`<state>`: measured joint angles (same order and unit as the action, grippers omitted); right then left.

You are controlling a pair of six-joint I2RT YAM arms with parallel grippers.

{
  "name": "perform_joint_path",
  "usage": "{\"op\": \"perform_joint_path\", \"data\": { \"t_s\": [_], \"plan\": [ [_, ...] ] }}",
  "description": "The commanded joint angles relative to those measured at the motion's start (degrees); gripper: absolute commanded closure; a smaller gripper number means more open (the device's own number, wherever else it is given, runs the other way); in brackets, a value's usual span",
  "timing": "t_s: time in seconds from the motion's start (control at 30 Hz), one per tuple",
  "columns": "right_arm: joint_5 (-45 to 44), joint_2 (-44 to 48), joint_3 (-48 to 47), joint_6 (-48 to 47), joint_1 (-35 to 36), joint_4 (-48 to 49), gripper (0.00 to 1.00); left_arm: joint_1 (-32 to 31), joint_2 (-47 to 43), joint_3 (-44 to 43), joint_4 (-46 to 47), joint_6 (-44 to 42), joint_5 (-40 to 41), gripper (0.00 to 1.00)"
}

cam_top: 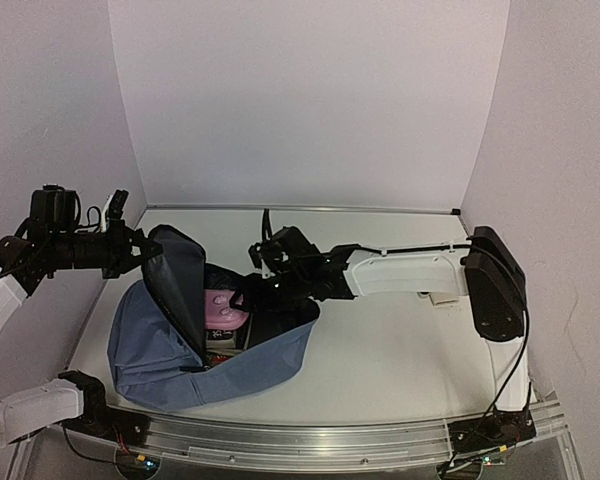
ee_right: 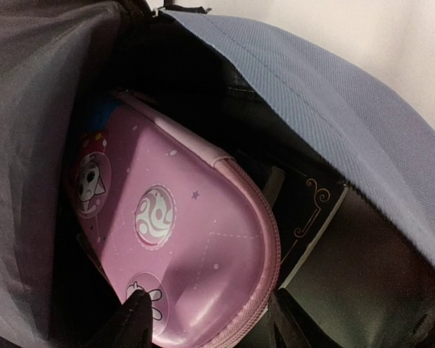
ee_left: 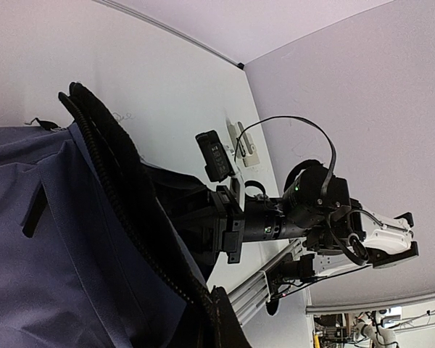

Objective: Pack the student bag
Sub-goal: Place the stationery in the student bag.

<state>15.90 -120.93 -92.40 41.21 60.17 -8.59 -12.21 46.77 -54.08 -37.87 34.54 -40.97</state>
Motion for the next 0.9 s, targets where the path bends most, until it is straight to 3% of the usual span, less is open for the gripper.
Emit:
{"op": "perform_joint_path", "data": {
  "t_s": [0.0,0.63,0.87],
  "plan": [
    [1.8,-2.1,-4.4,-0.1,0.5,1.3,0.46,0.2,-1.2,-0.3,5.8,0.0,-0.5,1.00],
    [7.8,-10.0,-14.2,2.7,2.8,7.0,0.48,0.2,0.8,0.8,8.8,1.0,-2.2,1.00],
    [-0.9,-3.2,-8.4,0.8,2.6,7.2,0.42,0.2,1.7,0.1,9.7,1.2,-2.5,1.00]
  ]
}}
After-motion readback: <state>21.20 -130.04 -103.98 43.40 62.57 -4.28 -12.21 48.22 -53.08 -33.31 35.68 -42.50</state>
